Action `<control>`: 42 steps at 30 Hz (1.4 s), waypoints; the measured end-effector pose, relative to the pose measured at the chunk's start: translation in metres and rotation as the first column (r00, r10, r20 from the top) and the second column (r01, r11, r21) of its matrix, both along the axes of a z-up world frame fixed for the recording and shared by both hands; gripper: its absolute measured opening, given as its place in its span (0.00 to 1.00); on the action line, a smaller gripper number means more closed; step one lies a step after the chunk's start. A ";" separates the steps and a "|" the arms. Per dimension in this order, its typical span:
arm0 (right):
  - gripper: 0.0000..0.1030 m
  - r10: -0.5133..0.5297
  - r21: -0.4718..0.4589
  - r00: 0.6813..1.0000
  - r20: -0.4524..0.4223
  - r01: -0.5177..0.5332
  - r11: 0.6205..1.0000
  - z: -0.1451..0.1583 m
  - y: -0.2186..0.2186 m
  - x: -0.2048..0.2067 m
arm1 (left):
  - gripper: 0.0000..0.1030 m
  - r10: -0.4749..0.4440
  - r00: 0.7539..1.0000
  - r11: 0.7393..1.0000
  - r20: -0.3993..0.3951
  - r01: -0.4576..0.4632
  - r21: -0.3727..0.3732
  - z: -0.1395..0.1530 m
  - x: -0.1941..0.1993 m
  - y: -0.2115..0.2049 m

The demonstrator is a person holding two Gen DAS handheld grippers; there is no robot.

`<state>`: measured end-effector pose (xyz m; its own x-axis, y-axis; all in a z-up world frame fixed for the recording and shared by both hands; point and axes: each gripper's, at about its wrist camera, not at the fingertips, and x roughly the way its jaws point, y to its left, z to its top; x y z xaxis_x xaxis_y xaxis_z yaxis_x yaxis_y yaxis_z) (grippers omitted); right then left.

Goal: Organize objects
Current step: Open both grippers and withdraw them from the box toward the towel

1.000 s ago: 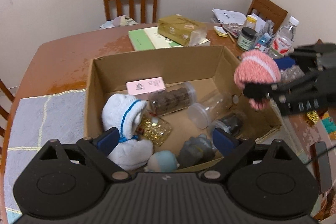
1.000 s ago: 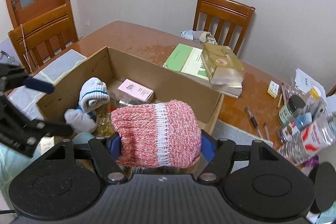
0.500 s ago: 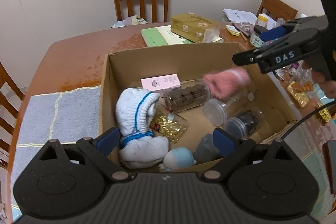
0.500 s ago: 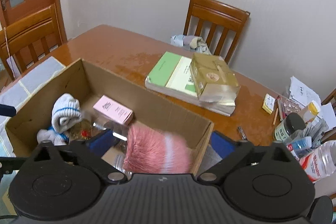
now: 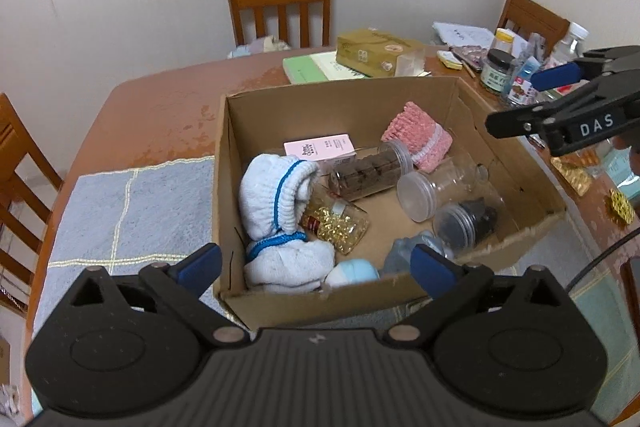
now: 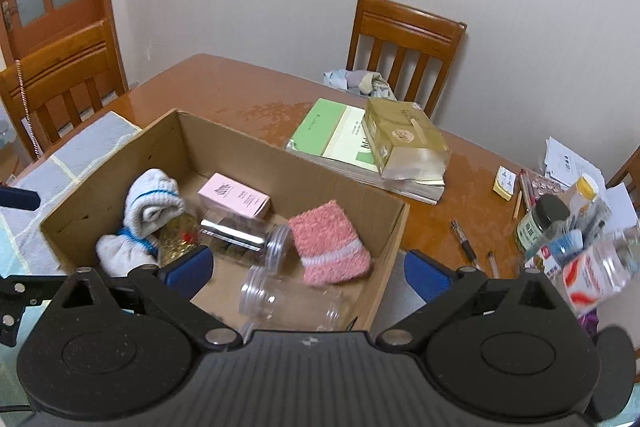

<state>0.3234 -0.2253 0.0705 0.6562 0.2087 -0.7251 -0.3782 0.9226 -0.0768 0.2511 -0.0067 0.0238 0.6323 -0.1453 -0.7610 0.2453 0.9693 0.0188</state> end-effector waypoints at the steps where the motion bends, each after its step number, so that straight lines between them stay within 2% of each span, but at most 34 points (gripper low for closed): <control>1: 1.00 -0.022 -0.005 1.000 0.000 0.022 1.000 -0.001 0.000 -0.007 | 0.97 0.009 1.000 1.000 -0.007 -0.009 0.007 -0.001 -0.005 0.000; 3: 1.00 -0.040 0.016 0.999 -0.016 0.040 0.999 -0.003 -0.002 -0.021 | 0.98 -0.010 1.000 1.000 -0.010 0.010 -0.016 -0.004 -0.016 0.002; 10: 1.00 -0.089 0.047 0.996 -0.027 0.090 0.995 -0.013 -0.001 -0.064 | 0.98 0.002 0.999 1.000 -0.040 -0.002 0.009 -0.025 -0.048 0.003; 19: 1.00 -0.144 0.004 0.989 -0.031 0.144 0.990 -0.034 0.009 -0.095 | 0.98 0.006 0.995 0.999 -0.101 -0.009 -0.031 -0.050 -0.067 -0.002; 31: 1.00 -0.123 0.031 0.980 -0.155 0.129 0.991 -0.071 0.037 -0.102 | 0.98 0.046 0.991 0.999 -0.129 -0.048 -0.012 -0.068 -0.072 0.014; 39: 1.00 -0.108 0.062 0.967 -0.231 0.126 0.990 -0.093 0.060 -0.089 | 0.98 0.082 0.988 0.996 -0.132 -0.084 -0.010 -0.071 -0.067 0.038; 42: 1.00 -0.132 0.044 0.962 -0.238 0.146 0.988 -0.099 0.065 -0.085 | 0.98 0.082 0.987 0.996 -0.139 -0.085 -0.012 -0.073 -0.064 0.043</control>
